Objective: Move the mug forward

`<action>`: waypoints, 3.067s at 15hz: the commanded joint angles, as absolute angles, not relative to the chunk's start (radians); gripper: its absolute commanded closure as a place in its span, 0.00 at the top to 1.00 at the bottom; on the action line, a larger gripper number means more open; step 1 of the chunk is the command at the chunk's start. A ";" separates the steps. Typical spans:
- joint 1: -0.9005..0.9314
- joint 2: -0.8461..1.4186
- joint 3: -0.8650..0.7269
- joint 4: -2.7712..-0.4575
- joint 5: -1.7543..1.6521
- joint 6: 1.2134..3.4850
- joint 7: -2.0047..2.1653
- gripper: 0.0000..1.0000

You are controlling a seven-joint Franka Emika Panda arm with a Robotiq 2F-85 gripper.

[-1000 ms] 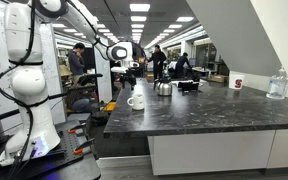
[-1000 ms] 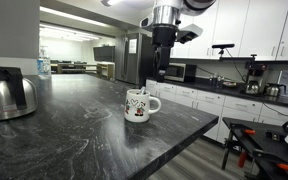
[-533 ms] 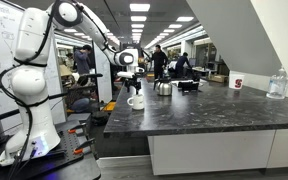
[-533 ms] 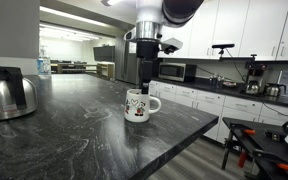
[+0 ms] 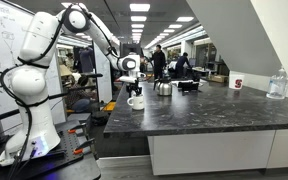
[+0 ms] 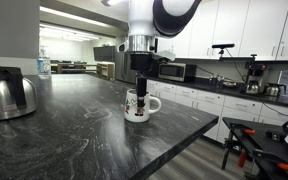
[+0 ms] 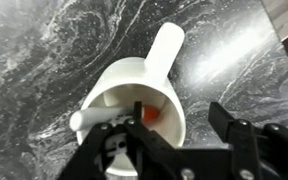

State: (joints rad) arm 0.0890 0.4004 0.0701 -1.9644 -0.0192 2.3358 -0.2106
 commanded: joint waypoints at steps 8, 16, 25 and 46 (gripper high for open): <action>0.093 0.400 0.072 -1.958 -0.117 2.329 -0.196 0.00; 0.038 0.363 0.033 -1.934 -0.096 2.304 -0.197 0.02; -0.073 0.477 0.019 -1.623 0.010 2.144 -0.238 0.02; -0.109 0.785 0.026 -1.260 0.029 2.017 -0.232 0.48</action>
State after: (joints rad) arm -0.1030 0.7926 0.0173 -1.2838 0.0167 2.0658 -0.2319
